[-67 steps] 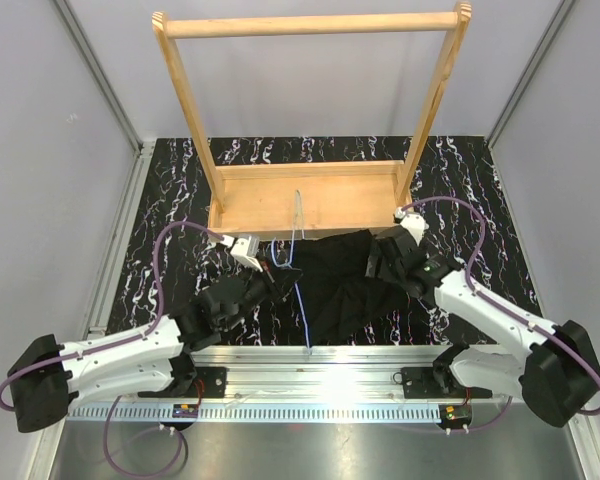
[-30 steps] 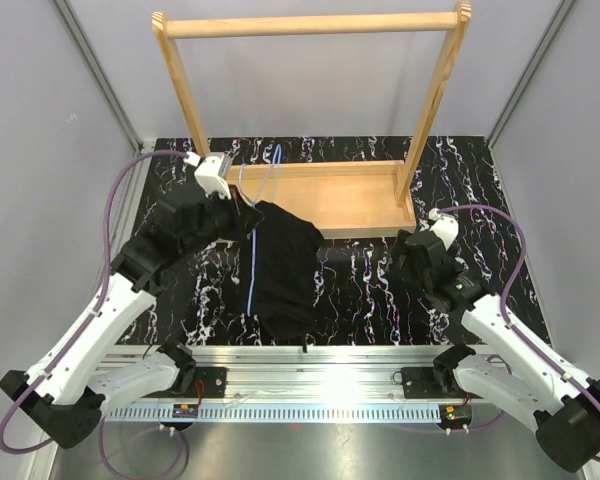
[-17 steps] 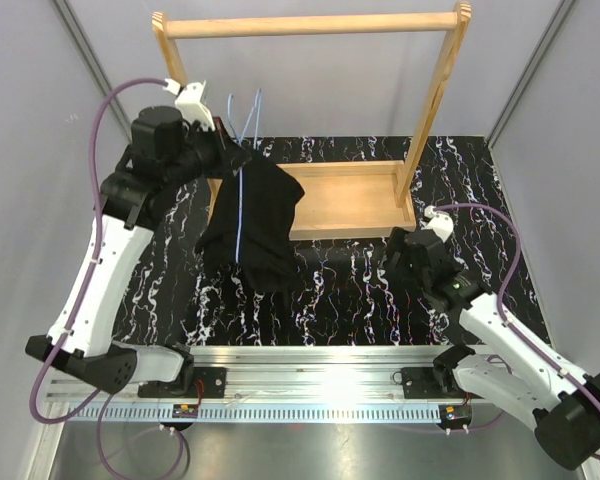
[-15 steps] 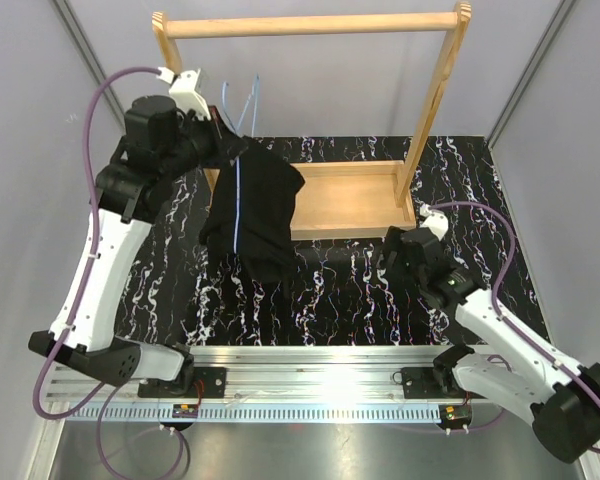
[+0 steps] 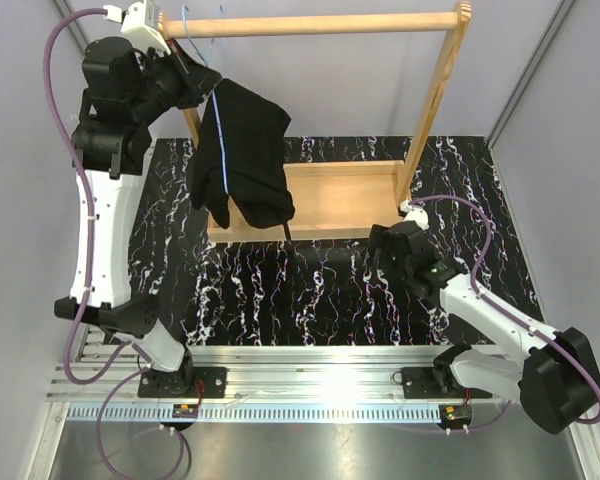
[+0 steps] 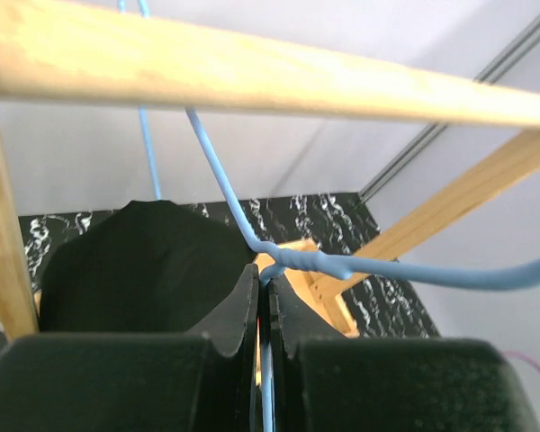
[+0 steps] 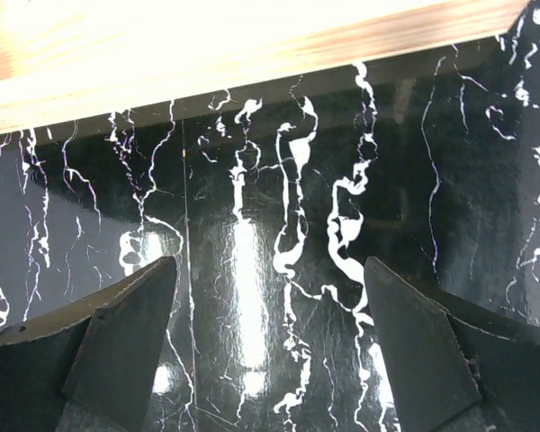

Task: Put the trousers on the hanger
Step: Hang the hanger with trousers onto the clothesline

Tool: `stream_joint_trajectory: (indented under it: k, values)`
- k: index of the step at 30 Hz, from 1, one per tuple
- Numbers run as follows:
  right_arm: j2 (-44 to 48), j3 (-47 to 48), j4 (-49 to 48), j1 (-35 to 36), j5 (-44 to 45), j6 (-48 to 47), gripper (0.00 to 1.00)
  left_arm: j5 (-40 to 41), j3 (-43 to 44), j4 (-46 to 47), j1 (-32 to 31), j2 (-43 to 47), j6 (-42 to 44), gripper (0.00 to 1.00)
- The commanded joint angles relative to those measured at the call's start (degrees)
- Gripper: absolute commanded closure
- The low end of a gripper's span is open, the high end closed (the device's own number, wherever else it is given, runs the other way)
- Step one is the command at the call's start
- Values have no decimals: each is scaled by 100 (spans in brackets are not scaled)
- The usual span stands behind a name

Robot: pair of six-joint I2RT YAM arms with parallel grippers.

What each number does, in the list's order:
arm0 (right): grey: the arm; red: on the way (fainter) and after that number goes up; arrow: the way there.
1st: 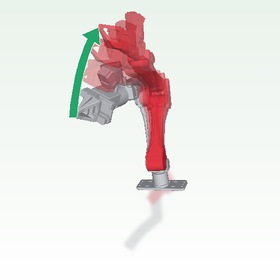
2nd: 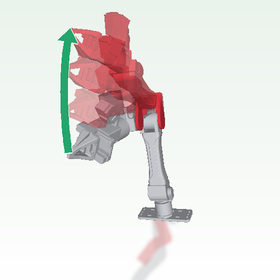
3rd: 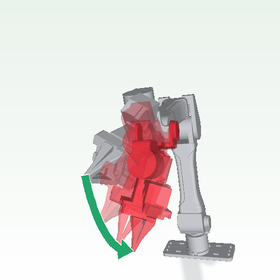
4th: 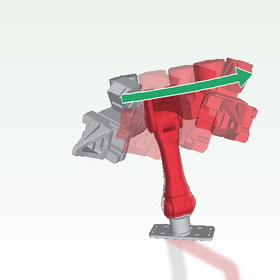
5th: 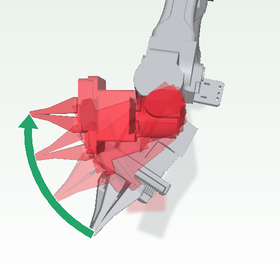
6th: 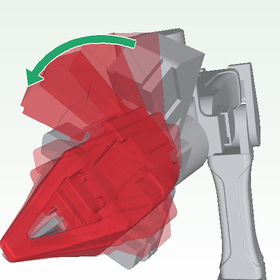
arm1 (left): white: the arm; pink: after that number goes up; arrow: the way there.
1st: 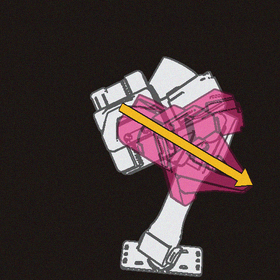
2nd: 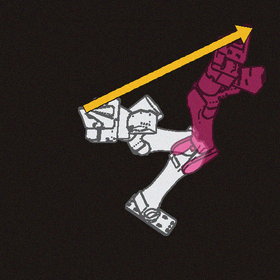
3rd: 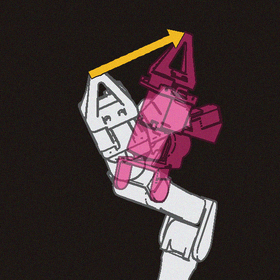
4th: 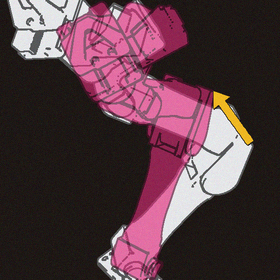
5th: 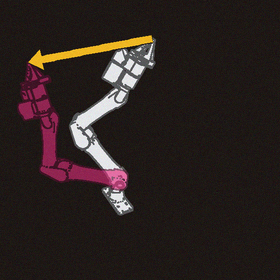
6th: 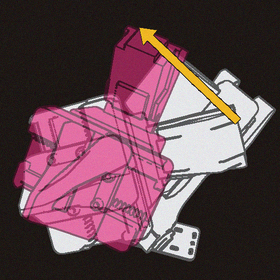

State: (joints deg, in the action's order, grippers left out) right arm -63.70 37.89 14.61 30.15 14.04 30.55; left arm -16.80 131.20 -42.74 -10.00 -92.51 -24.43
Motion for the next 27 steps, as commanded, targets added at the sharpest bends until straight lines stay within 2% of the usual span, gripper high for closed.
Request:
stream_joint_trajectory:
  k: [1, 13, 21, 27]
  values:
    - [-90, 245, -345, -27, -95, -224, 9, -561, 503, 767, 226, -293, -466, 100]
    - [-590, 412, -661, -27, -288, -383, 9, -527, 715, 1268, 595, -953, -1108, 100]
    - [-705, 377, -749, -27, -332, -392, 9, -386, 126, 1006, 692, -804, -871, 100]
    - [-617, 351, -723, -27, -402, -374, 9, -236, -1086, 995, 701, -392, -564, 100]
